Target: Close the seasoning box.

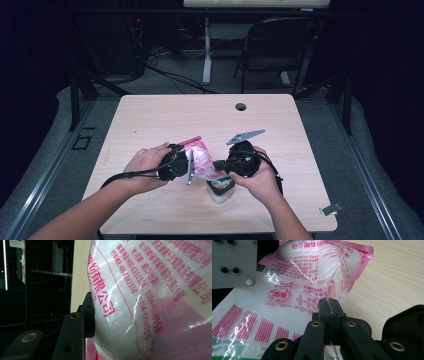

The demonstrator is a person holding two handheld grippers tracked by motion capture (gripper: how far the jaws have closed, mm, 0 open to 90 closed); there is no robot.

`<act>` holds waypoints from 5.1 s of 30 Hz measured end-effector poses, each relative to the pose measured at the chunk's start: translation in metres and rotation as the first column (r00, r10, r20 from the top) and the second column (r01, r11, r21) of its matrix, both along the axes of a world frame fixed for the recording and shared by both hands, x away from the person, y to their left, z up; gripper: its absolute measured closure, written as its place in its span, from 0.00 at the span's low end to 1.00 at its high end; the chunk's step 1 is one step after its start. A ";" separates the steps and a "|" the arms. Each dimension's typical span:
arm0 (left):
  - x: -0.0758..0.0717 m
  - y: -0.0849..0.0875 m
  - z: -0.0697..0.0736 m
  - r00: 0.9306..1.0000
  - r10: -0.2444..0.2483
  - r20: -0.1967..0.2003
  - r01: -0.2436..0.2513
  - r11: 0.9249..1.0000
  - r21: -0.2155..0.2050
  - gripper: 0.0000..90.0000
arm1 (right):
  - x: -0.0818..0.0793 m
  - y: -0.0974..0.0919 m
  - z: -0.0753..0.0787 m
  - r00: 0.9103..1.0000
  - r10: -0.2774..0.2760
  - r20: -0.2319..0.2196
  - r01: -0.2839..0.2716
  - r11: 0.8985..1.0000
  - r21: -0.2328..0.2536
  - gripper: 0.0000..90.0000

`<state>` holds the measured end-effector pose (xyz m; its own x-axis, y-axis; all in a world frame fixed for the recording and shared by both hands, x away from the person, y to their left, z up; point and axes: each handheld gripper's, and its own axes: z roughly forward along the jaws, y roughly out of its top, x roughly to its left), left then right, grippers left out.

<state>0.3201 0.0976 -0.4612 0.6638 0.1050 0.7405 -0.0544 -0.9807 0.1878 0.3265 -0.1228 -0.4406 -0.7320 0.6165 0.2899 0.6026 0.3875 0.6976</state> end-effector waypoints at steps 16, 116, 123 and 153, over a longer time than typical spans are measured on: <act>0.003 -0.005 0.002 1.000 -0.002 -0.014 0.003 0.998 0.067 0.68 | 0.003 -0.002 -0.006 1.000 0.007 -0.002 -0.007 1.000 0.012 1.00; -0.017 -0.027 0.008 0.986 -0.050 0.159 -0.008 0.939 0.344 0.72 | 0.009 0.000 -0.020 1.000 -0.017 0.010 0.018 0.999 -0.027 1.00; -0.019 -0.028 0.008 0.986 -0.058 0.157 0.000 0.938 0.346 0.73 | 0.010 -0.001 -0.021 1.000 -0.026 0.012 0.026 0.999 -0.037 1.00; -0.026 -0.031 0.007 0.971 -0.104 0.215 0.006 0.911 0.413 0.74 | 0.010 0.001 -0.024 1.000 -0.022 0.010 0.022 0.999 -0.045 1.00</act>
